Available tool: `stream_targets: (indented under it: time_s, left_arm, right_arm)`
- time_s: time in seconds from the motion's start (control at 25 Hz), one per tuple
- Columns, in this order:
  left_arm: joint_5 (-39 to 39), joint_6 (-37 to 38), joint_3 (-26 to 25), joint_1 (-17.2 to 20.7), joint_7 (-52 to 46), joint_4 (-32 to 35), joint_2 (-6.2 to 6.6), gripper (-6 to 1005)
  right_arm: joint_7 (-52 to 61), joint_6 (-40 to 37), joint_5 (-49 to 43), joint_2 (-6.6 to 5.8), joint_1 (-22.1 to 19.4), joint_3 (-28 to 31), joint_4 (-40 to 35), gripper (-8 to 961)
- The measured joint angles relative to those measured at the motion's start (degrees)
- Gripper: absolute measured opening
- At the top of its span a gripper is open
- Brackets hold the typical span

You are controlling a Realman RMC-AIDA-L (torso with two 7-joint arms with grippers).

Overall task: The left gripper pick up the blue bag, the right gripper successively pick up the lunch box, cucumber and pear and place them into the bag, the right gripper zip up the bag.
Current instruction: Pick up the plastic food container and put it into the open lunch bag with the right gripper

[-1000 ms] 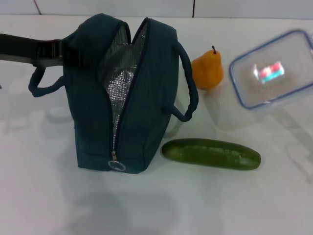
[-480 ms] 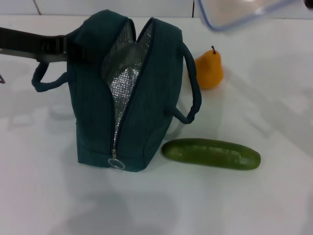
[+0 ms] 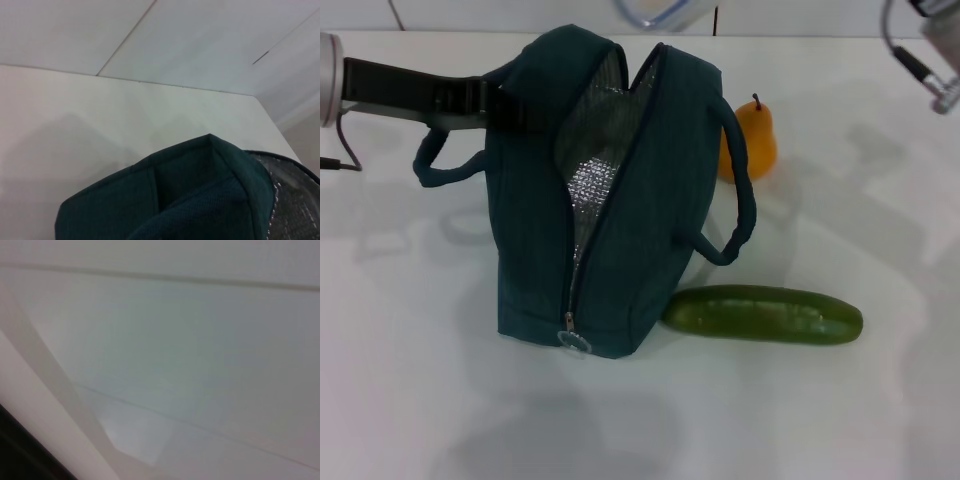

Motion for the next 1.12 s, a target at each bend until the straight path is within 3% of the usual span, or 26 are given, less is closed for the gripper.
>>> stream_targets:
  time_s: [0.4,1.12]
  left_arm:
    - [-0.2,-1.2,-0.4,-0.1,0.9,0.0,-0.04,45]
    - [-0.3,-2.1,-0.4,0.6,1.1,0.0,-0.1,45]
  right_arm:
    - [-4.1,7.8,-7.7,0.0,0.8,0.3,2.7,162]
    - [-6.9,11.0,-13.0,0.0,-2.2,0.2,1.7,193]
